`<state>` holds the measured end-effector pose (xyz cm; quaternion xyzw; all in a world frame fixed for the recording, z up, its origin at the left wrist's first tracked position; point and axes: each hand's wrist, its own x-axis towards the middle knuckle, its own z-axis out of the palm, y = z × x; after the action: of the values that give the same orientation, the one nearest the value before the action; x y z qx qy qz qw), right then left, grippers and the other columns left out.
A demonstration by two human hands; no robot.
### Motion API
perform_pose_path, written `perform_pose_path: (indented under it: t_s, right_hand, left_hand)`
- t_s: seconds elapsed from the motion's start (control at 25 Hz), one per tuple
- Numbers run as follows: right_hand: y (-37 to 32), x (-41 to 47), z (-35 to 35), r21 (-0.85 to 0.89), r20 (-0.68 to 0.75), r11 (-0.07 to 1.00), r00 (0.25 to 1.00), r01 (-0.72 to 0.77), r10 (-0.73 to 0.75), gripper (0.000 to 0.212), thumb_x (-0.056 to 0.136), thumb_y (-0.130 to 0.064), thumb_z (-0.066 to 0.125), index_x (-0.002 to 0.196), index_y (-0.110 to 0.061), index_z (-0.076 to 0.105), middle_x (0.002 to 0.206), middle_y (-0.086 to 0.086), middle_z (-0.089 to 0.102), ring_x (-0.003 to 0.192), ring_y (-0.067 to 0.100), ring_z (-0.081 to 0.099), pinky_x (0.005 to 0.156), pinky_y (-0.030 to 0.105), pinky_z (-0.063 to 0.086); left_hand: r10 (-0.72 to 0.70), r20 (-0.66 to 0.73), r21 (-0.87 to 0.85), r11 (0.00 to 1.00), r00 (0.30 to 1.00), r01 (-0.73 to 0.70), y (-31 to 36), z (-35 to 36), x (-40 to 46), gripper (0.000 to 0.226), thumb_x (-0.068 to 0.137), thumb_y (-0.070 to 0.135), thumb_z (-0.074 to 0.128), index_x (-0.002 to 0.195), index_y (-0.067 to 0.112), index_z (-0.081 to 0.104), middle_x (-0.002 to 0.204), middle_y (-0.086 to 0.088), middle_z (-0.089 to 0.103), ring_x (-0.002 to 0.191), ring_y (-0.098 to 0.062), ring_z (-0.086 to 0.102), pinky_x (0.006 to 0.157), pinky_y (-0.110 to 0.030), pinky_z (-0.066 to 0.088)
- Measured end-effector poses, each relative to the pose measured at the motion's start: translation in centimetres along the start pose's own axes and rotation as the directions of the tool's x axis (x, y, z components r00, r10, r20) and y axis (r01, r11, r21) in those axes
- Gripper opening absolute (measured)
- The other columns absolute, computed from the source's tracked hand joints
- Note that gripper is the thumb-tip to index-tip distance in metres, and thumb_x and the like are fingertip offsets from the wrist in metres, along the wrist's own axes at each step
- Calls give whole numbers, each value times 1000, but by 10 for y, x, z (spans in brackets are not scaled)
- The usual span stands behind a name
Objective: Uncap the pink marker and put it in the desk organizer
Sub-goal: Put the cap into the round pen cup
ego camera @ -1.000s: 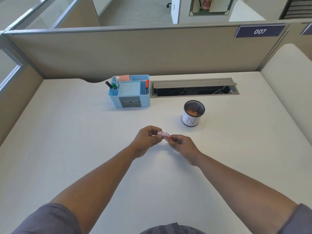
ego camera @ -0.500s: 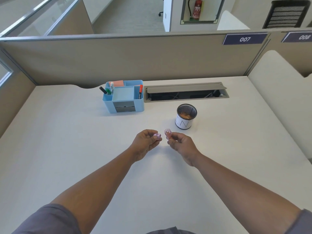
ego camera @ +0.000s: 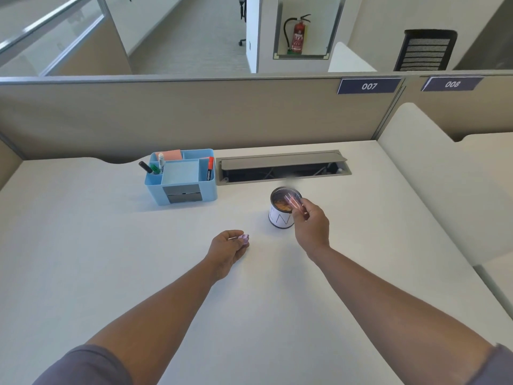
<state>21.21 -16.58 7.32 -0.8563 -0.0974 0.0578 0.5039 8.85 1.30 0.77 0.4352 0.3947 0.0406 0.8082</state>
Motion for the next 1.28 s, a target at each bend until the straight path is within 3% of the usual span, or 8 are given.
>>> perform_pose_path:
  t_s: [0.16, 0.4, 0.68, 0.84, 0.92, 1.04, 1.16, 1.28]
  right_hand:
    - [3, 12, -2, -53, -63, 998, 997, 34, -37, 10, 91, -12, 64, 101, -15, 67, 90, 0, 68, 83, 23, 60, 65, 22, 43]
    - [5, 25, -1, -146, -60, 988, 996, 57, -67, 23, 92, -11, 65, 115, -9, 71, 107, 8, 68, 93, 23, 60, 81, 28, 43]
    - [4, 29, 0, -147, -58, 985, 993, 94, -104, 28, 93, -12, 66, 121, -12, 68, 108, 5, 66, 90, 18, 57, 80, 24, 40]
    - [-2, 32, 0, -72, -69, 994, 994, 85, -90, 20, 88, -13, 71, 98, -23, 57, 89, -7, 66, 81, 16, 63, 65, 18, 41]
    - [-5, 36, 1, -79, -52, 991, 993, 105, -110, 17, 86, -14, 73, 93, -23, 60, 83, -8, 66, 79, 13, 64, 65, 17, 42]
    - [-9, 42, 3, -105, -21, 983, 988, 152, -156, 21, 86, -15, 74, 107, -19, 73, 86, -11, 67, 84, 13, 63, 72, 8, 40]
    - [-13, 46, 5, -129, 11, 974, 982, 188, -188, 33, 92, -9, 66, 125, -13, 70, 95, -11, 65, 91, 8, 60, 77, -4, 32]
    - [-20, 47, 7, -100, 4, 979, 984, 175, -176, 34, 92, -9, 64, 125, -18, 65, 90, -17, 66, 84, -7, 62, 75, -3, 34]
  left_hand:
    - [1, -29, 30, 1000, 1000, 0, -4, -2, 8, 21, 88, 4, 76, 107, 6, 66, 101, -11, 74, 90, -21, 70, 80, -27, 58]
    - [9, -39, 87, 996, 999, -6, -5, 0, 11, 21, 89, 8, 76, 108, 5, 66, 99, -10, 74, 85, -18, 70, 83, -27, 58]
    - [6, -30, 105, 995, 1000, -3, -5, -1, 9, 16, 90, 7, 74, 104, 7, 66, 99, -10, 73, 86, -19, 69, 85, -28, 58]
    - [-1, -23, 100, 995, 1000, 3, -5, -2, 9, 15, 90, 7, 75, 103, 6, 66, 101, -10, 73, 84, -17, 70, 78, -25, 58]
    - [-4, -24, 102, 995, 1000, 6, -4, -2, 9, 16, 90, 8, 75, 103, 6, 67, 101, -10, 73, 82, -16, 70, 76, -23, 58]
    - [-5, -24, 106, 994, 1000, 7, -4, -2, 8, 20, 90, 8, 74, 108, 4, 66, 103, -10, 73, 82, -15, 70, 74, -22, 58]
    - [-12, -26, 108, 994, 1000, 15, -3, -1, 7, 21, 91, 8, 74, 110, 4, 66, 104, -10, 73, 84, -15, 70, 73, -22, 57]
    - [-16, -24, 111, 994, 1000, 19, -2, -1, 6, 26, 91, 7, 74, 115, 0, 65, 105, -10, 73, 85, -16, 69, 74, -22, 57]
